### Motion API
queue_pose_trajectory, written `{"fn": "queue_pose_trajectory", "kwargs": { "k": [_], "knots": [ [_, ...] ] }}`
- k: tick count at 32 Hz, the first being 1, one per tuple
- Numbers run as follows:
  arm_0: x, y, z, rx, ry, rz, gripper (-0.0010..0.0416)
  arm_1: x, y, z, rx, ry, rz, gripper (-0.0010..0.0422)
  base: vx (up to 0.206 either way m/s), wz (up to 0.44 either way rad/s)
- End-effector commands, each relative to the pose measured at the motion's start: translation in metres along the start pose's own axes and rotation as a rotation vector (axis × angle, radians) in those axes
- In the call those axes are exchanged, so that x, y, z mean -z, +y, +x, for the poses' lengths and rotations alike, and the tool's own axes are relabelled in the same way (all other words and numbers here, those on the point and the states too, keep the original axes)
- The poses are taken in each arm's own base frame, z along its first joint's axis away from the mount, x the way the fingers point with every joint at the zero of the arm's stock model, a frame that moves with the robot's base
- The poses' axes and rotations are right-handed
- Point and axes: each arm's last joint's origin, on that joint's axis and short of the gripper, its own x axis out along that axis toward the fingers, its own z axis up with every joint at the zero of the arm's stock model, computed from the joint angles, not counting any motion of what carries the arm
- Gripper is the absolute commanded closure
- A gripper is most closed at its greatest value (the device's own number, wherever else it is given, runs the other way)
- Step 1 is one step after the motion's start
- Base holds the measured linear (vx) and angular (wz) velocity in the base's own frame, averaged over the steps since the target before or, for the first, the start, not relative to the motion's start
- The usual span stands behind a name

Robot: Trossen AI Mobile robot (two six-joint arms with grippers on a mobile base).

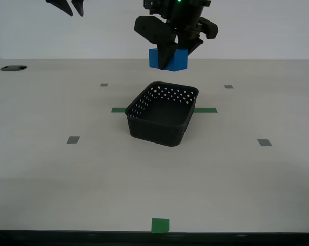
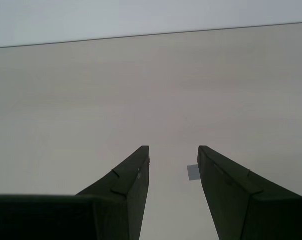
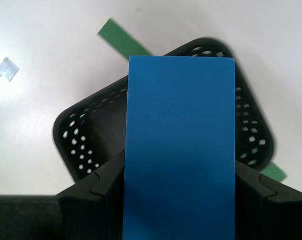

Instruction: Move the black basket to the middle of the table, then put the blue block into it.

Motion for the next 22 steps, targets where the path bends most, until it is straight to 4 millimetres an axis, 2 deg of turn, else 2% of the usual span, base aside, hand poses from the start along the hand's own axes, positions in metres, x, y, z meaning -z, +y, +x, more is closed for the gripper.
{"fn": "queue_pose_trajectory", "kwargs": {
  "k": [1, 2, 5, 9, 11, 12, 13, 14, 16, 18, 19, 22],
  "knots": [
    [0.011, 0.005, 0.013, -0.004, 0.052, -0.008, 0.0406, 0.0, 0.0, 0.0, 0.002, -0.003, 0.001, 0.0284, 0.0, 0.0],
    [0.026, 0.003, 0.027, -0.001, 0.111, -0.001, 0.0405, -0.001, 0.0, 0.0, 0.002, -0.003, 0.001, 0.0284, 0.0, 0.0],
    [0.035, 0.001, 0.039, 0.002, 0.118, 0.0, 0.0396, -0.001, 0.0, 0.0, 0.002, -0.006, 0.001, 0.0284, 0.0, 0.0],
    [0.027, 0.001, 0.041, -0.001, 0.031, -0.008, 0.0351, -0.001, 0.0, 0.0, 0.002, -0.007, 0.001, 0.0284, 0.0, 0.0],
    [0.026, 0.001, 0.041, -0.001, 0.018, -0.009, 0.028, -0.001, 0.0, 0.0, 0.002, -0.008, 0.001, 0.0284, 0.0, 0.0],
    [0.026, 0.001, 0.041, -0.001, 0.017, -0.009, 0.0269, -0.001, 0.0, 0.0, 0.002, -0.008, 0.001, 0.0284, 0.0, 0.0],
    [0.026, 0.002, 0.041, -0.002, 0.017, -0.009, 0.0214, -0.001, 0.0, 0.0, 0.002, -0.008, 0.001, 0.0284, 0.0, 0.0],
    [0.026, 0.002, 0.041, -0.002, 0.017, -0.008, 0.0178, -0.001, 0.0, 0.0, 0.002, -0.008, 0.001, 0.0284, 0.0, 0.0],
    [0.026, 0.002, 0.041, -0.002, 0.017, -0.008, 0.0152, -0.001, 0.0, 0.0, 0.002, -0.008, 0.001, 0.0284, 0.0, 0.0],
    [0.026, 0.002, 0.041, -0.002, 0.017, -0.007, 0.0099, -0.001, 0.0, 0.0, 0.002, -0.008, 0.001, 0.0284, 0.0, 0.0],
    [0.026, 0.002, 0.041, -0.002, 0.016, -0.007, 0.0046, -0.001, 0.0, 0.0, 0.002, -0.008, 0.001, 0.0284, 0.0, 0.0],
    [0.026, 0.002, 0.041, -0.002, 0.016, -0.008, 0.0018, -0.001, 0.0, 0.0, 0.002, -0.008, 0.001, 0.0284, 0.0, 0.0]
  ]
}}
